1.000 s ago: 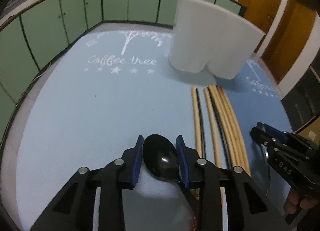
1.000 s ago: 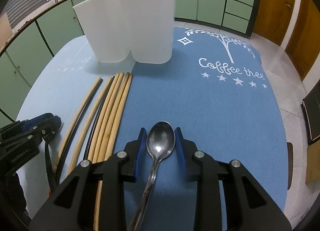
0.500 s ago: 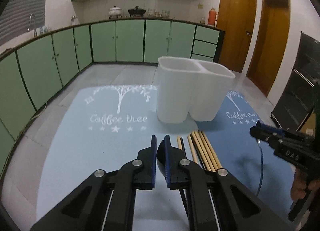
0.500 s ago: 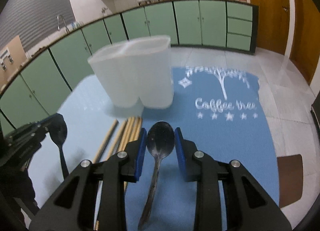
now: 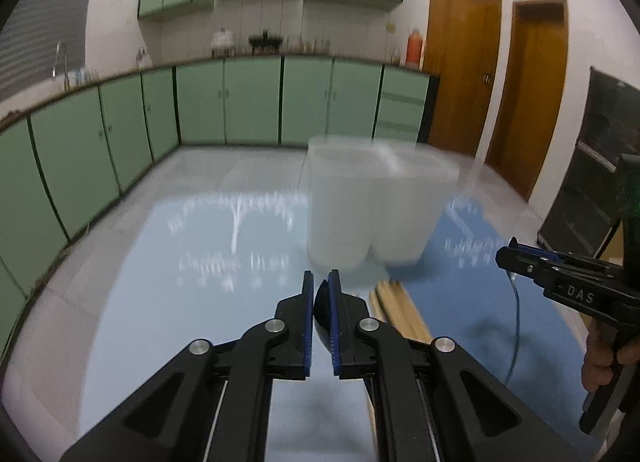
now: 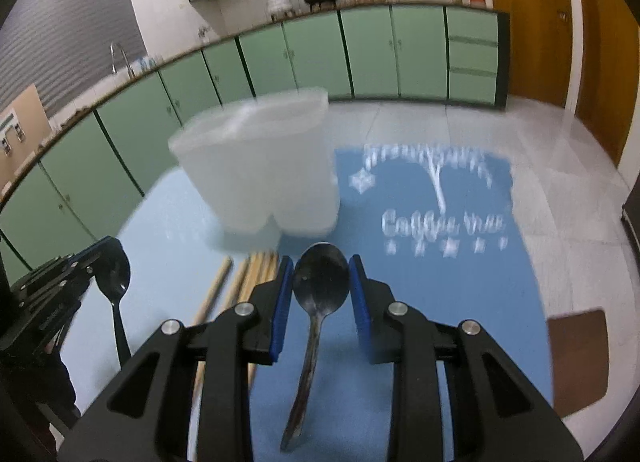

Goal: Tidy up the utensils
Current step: 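Lift both spoons into the white holder and open both tools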

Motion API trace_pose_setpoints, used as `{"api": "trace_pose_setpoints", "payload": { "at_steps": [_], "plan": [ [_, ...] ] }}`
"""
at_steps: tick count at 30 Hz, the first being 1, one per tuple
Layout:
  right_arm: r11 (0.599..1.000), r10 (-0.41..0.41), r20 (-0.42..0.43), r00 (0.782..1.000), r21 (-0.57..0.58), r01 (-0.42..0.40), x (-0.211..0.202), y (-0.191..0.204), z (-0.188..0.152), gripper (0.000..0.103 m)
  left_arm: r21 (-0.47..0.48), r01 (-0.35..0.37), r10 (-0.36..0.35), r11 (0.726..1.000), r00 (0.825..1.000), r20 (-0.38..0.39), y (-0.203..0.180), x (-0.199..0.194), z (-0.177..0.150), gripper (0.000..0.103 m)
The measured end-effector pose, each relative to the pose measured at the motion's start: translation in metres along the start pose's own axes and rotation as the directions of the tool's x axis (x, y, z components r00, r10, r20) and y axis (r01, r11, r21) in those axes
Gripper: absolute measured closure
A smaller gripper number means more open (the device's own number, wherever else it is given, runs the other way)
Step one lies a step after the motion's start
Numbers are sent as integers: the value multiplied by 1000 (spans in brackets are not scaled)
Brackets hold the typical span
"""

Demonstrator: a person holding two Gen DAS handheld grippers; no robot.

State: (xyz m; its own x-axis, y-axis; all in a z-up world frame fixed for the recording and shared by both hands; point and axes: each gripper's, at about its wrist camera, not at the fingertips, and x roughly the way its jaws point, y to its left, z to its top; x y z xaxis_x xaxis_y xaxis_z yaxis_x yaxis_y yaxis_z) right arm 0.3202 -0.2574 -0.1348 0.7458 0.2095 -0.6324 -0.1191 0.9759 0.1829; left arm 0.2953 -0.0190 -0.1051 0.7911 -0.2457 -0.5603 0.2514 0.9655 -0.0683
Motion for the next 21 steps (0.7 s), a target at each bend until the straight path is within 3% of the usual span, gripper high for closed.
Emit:
{"api": "trace_pose_setpoints", "payload": {
  "at_steps": [4, 8, 12, 16, 21],
  "plan": [
    [999, 13, 124, 992, -39, -8, -19, 6, 46, 76, 38, -25, 19, 999, 989, 146, -3, -15, 41, 96],
    [998, 10, 234, 972, -58, 4, -25, 8, 90, 76, 71, -55, 33, 996, 961, 274, -9, -17, 84, 96],
    [999, 7, 289, 957, -49, 7, -14, 3, 123, 76, 80, -80, 45, 994, 927, 373, -15, -6, 124, 96],
    [999, -4, 344, 939, -34, 17, 8, -3, 150, 76, 93, -103, 55, 990, 907, 418, -22, 16, 145, 96],
    [998, -34, 348, 937, -34, 48, 44, -6, 167, 76, 88, -126, 82, 988, 916, 392, -23, 60, 151, 96]
  ]
}}
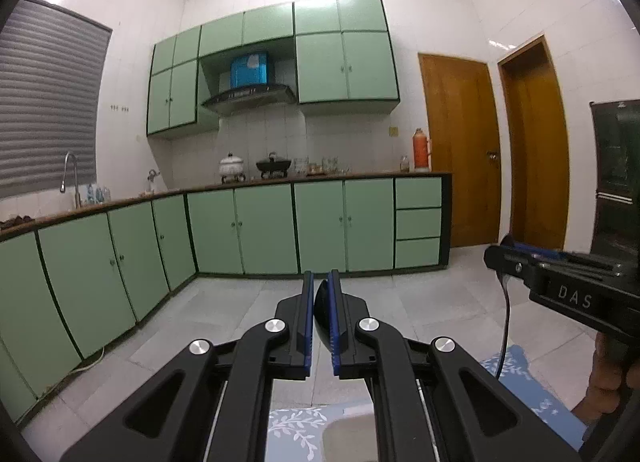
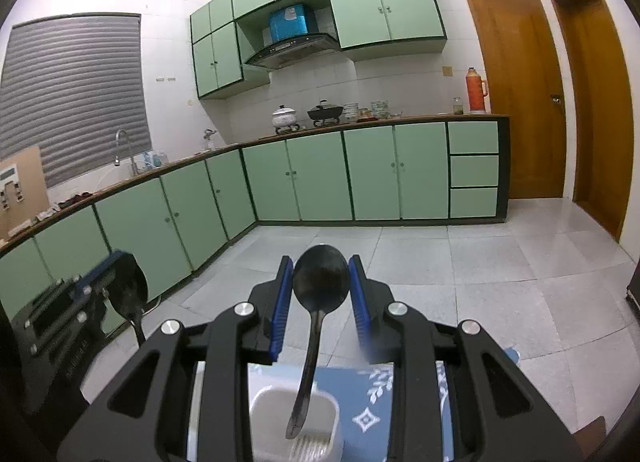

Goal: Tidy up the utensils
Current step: 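Lift both spoons into the white holder and open both tools, then withdraw both tools from the holder back toward the chopsticks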

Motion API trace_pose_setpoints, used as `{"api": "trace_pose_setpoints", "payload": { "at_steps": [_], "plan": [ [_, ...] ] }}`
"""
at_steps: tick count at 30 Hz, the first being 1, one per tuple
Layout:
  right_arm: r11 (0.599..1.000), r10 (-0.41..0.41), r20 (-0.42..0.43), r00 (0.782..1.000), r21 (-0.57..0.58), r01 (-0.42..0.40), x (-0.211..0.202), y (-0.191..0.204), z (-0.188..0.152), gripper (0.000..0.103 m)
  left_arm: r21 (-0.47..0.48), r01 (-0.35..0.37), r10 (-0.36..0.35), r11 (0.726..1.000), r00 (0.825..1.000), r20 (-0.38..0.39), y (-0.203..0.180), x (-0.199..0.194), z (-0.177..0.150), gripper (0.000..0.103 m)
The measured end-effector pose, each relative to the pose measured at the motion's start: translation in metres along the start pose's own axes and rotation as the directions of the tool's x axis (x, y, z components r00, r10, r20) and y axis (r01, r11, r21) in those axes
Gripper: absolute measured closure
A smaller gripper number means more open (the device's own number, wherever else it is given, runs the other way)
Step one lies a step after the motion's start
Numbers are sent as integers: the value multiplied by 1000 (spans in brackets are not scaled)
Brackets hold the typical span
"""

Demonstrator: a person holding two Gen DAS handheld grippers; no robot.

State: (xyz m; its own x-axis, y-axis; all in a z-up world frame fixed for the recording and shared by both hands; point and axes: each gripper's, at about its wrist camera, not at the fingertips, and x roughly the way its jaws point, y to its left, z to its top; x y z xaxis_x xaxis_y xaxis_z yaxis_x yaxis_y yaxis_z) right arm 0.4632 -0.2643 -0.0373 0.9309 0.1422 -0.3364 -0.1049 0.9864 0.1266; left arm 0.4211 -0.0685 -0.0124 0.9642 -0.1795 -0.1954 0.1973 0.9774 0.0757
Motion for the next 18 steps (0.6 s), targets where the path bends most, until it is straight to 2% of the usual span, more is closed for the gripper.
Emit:
{"api": "trace_pose_setpoints", "payload": {
  "at_steps": [3, 8, 9, 12, 14, 18],
  "plan": [
    [1000, -13, -34, 999, -26, 13, 17, 3, -12, 76, 12, -16, 16, 1000, 1000, -25, -3, 16, -12, 96],
    [1000, 26, -104, 994, -4, -26, 30, -1, -38, 76, -9, 4, -5, 1000, 994, -108, -1, 37, -37, 95],
    [999, 38, -116, 992, 3, -38, 31, 1, -42, 76, -20, 12, -14, 1000, 993, -120, 1, 38, -40, 93],
    [998, 52, -128, 990, 24, -49, 25, -6, -48, 75, -42, 21, -27, 999, 991, -134, 7, 33, -45, 74],
    [998, 55, -128, 990, 30, -52, 20, -7, -50, 67, -51, 30, -36, 998, 991, -130, 9, 24, -46, 72],
    [997, 63, -123, 990, 49, -57, 2, -12, -52, 64, -58, 32, -39, 998, 992, -121, 13, 1, -42, 67]
  ]
}}
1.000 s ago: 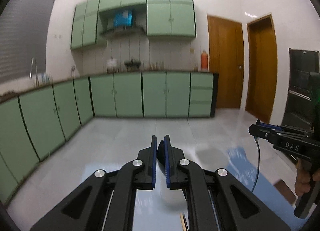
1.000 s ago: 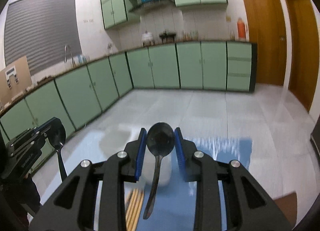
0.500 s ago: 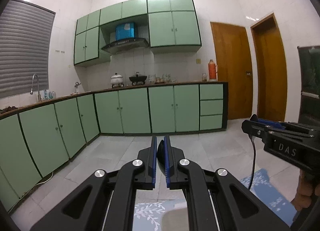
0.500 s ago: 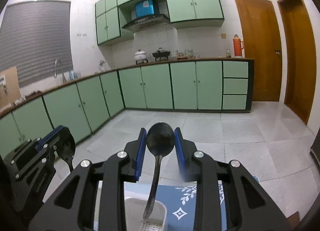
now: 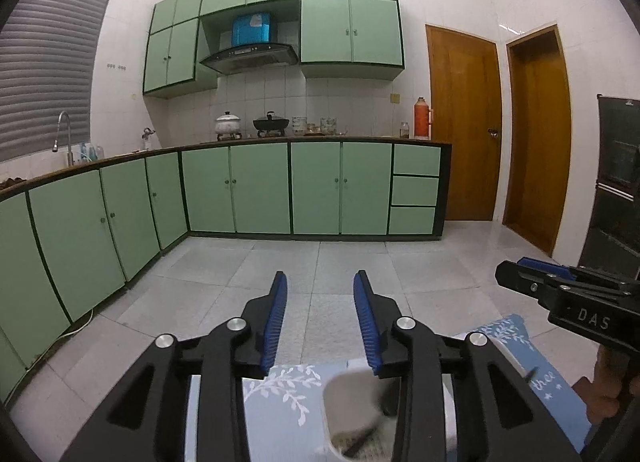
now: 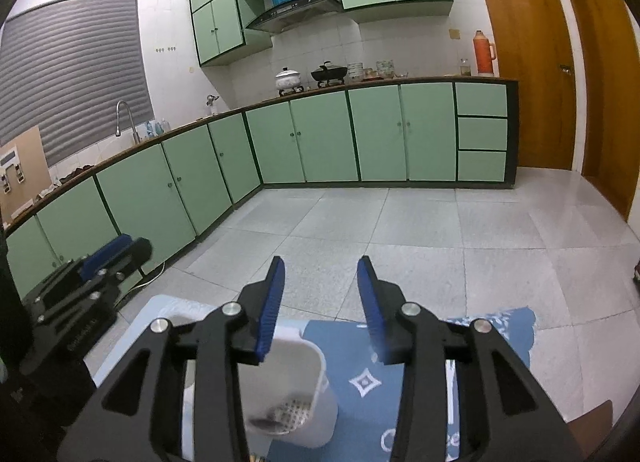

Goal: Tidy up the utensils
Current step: 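Withdraw both tools from the holder back toward the chopsticks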

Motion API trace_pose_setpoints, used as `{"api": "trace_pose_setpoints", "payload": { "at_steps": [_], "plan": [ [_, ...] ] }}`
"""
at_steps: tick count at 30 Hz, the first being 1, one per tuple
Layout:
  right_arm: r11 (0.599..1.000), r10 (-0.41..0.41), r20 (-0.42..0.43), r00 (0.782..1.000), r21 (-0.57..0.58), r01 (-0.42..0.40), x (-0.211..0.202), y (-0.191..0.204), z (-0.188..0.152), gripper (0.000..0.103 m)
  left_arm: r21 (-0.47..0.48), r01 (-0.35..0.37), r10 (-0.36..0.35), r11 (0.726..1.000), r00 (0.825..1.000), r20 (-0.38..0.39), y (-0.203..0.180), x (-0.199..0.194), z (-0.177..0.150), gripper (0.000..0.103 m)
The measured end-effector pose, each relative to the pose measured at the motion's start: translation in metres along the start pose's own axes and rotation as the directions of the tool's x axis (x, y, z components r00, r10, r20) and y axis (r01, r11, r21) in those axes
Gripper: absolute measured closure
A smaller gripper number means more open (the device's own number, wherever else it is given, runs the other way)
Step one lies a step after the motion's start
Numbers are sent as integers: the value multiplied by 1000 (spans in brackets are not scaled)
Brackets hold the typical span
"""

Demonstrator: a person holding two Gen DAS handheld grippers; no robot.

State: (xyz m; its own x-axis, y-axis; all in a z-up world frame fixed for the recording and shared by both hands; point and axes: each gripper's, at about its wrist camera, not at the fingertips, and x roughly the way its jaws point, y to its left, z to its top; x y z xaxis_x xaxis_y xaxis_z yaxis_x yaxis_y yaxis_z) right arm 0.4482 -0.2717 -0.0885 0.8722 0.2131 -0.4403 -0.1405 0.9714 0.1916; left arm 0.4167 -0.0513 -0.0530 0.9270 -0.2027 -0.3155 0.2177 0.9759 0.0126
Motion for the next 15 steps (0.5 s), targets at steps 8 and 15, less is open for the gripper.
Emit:
{"api": "trace_pose_setpoints", "payload": {
  "at_steps": [8, 15],
  "plan": [
    [999, -15, -5, 1000, 44, 15, -82, -4, -53, 39, -1, 32, -32, 999, 994, -107, -2, -70, -34, 54],
    [997, -52, -160, 986, 49, 61, -137, 12, -143, 36, 1, 69, -65, 998, 952, -301, -12, -128, -110, 49]
  ]
}}
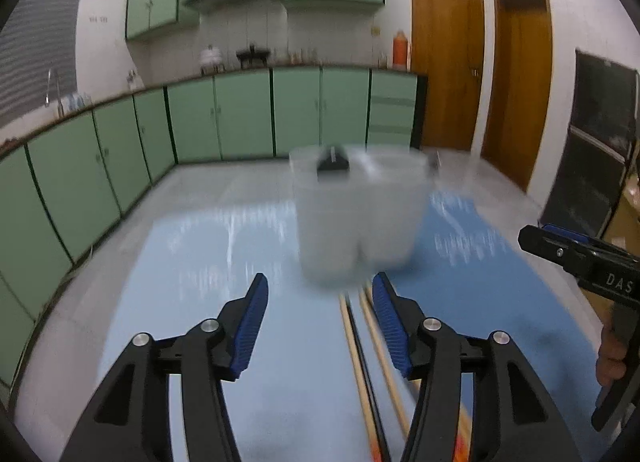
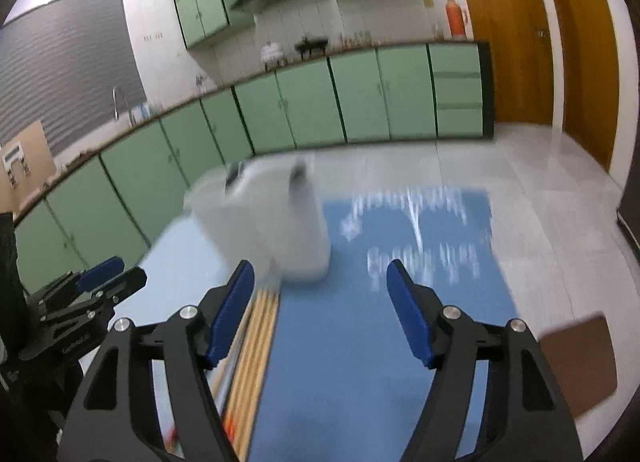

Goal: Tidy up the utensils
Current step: 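Withdraw both tools from the holder back toward the chopsticks, then grasp a red-patterned chopstick with the left tool while the right grasps a wooden chopstick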

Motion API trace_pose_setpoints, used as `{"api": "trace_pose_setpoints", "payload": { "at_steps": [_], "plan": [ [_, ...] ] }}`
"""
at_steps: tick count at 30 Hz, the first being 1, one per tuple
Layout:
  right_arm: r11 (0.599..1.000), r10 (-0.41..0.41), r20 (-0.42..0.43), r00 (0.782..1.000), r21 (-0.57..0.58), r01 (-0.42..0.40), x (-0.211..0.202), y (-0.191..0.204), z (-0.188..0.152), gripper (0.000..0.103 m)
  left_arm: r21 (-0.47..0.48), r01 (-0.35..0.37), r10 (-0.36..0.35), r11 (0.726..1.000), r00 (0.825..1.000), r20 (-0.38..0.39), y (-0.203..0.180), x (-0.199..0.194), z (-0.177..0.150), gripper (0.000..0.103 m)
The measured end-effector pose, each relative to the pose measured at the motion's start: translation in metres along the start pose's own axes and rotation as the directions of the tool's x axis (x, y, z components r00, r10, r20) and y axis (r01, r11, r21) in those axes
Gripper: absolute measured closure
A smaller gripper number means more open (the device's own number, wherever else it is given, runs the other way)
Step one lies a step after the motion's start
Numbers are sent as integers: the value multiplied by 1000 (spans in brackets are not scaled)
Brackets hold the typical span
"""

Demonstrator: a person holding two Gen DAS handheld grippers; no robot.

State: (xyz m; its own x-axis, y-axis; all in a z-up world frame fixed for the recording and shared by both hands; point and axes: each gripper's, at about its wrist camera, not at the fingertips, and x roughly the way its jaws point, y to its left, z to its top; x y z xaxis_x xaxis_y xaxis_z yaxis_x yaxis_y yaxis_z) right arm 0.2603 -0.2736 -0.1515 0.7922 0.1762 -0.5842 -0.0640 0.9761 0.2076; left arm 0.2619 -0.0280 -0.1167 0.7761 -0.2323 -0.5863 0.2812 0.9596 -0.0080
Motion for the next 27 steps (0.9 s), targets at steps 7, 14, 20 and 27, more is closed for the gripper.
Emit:
{"api": "trace_pose_setpoints", "payload": {
  "at_steps": [7, 14, 20, 27],
  "plan": [
    [1000, 1, -112, 994, -20, -4, -22, 22, -64, 36, -81, -12, 1, 997, 992, -129, -2, -19, -58, 49],
    [996, 10, -193, 981, -80, -26, -33, 45, -103, 41, -93, -22, 4, 995, 981, -193, -7, -28, -92, 49],
    [993, -3, -232, 973, -115, -24, -29, 53, -121, 44, -85, -34, 15, 996, 977, -215, -9, -33, -106, 49],
    [984, -69, -216, 974, -176, 31, -21, 57, -124, 48, -80, -37, 19, 996, 974, -225, -11, -36, -113, 49]
  ]
}}
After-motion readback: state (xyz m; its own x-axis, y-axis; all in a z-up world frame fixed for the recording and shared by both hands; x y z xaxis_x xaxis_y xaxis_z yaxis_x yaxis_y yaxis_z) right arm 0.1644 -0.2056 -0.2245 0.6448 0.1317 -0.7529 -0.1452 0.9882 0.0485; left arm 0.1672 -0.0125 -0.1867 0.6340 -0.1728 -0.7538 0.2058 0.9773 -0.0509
